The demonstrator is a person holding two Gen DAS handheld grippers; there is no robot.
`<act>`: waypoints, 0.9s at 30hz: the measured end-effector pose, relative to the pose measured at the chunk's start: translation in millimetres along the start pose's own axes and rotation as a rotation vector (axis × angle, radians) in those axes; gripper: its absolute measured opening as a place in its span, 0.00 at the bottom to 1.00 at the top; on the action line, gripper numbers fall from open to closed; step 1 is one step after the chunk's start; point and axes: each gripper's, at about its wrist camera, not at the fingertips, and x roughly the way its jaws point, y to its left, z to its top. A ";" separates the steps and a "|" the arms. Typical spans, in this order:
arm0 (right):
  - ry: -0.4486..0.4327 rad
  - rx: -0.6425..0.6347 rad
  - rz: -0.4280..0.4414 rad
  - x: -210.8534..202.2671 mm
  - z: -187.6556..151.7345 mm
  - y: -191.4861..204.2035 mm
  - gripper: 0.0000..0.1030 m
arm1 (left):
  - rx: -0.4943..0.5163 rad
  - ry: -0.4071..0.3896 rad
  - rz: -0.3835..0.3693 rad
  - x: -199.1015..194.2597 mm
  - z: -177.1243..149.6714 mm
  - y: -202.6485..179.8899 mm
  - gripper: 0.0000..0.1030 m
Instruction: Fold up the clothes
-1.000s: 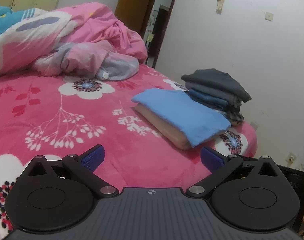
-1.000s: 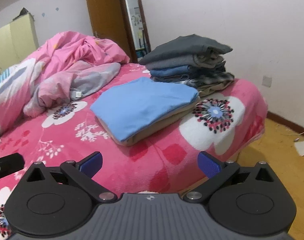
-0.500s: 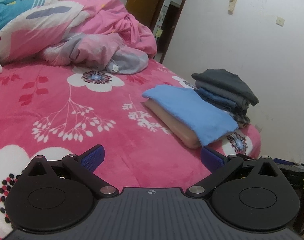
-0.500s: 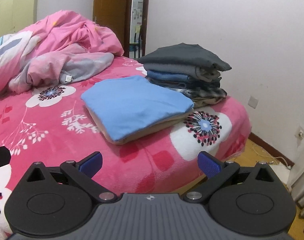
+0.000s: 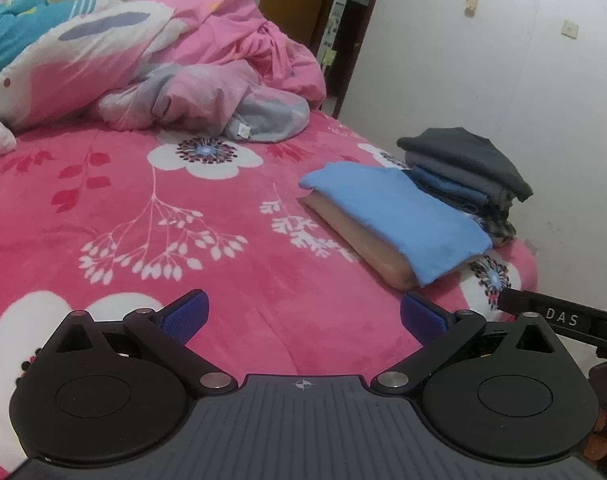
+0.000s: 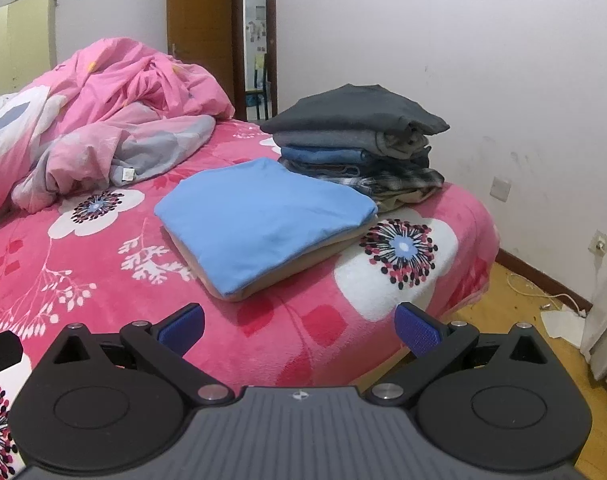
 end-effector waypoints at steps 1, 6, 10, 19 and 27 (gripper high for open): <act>0.001 0.002 0.002 0.1 0.4 -0.1 1.00 | 0.003 0.000 0.004 0.4 0.2 -0.3 1.00; 0.015 0.012 0.010 0.1 1.7 -0.8 1.00 | 0.039 -0.030 0.038 -1.1 2.4 -4.1 1.00; 0.017 0.036 0.015 0.4 2.8 -5.4 1.00 | 0.053 -0.035 0.065 -1.7 6.1 -6.8 1.00; -0.006 -0.003 -0.019 -1.3 2.4 -1.4 1.00 | 0.066 -0.057 0.075 -7.9 9.7 -12.6 1.00; 0.000 -0.059 -0.041 -5.5 -1.3 0.0 1.00 | 0.086 -0.022 0.070 -1.2 1.0 -24.4 1.00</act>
